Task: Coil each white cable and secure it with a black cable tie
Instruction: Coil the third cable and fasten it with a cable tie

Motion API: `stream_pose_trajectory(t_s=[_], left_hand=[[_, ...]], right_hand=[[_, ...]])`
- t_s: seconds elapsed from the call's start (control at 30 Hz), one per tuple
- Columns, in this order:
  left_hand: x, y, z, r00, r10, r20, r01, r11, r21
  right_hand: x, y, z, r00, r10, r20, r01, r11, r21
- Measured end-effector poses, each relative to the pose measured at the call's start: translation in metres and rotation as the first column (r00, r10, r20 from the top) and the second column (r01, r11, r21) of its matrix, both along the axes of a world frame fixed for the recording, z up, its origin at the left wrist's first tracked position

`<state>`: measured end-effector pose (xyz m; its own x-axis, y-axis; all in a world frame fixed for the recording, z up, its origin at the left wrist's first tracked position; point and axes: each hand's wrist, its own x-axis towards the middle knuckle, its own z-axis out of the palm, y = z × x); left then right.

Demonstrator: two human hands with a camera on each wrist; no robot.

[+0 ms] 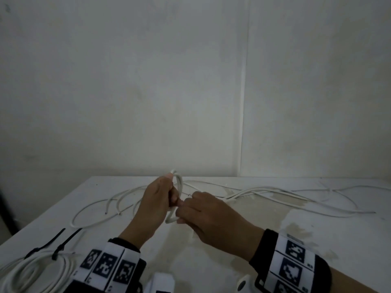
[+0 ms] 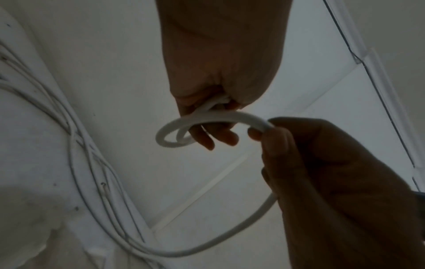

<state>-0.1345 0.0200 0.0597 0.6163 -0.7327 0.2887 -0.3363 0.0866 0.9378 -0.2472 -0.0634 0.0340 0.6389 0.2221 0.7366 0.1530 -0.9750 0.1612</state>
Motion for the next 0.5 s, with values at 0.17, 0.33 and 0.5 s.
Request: stream_pose_trajectory(t_s=[0.17,0.33,0.5], left_hand=[[-0.015,0.006,-0.001,0.979,-0.182,0.095,0.175,0.981,0.079],[-0.027,0.008,0.007,0.948,-0.304,-0.099,0.316,0.937,0.152],[-0.031,0.007,0.012,0.914,-0.342,-0.216,0.379,0.911,0.161]], right_hand=[[-0.004,-0.010,0.012,0.996,0.043,0.078,-0.052,0.992,0.117],[-0.015,-0.022,0.027,0.996,0.014,0.087,-0.047,0.920,0.389],[-0.022,-0.035,0.035,0.998,0.022,0.056,-0.048,0.857,0.513]])
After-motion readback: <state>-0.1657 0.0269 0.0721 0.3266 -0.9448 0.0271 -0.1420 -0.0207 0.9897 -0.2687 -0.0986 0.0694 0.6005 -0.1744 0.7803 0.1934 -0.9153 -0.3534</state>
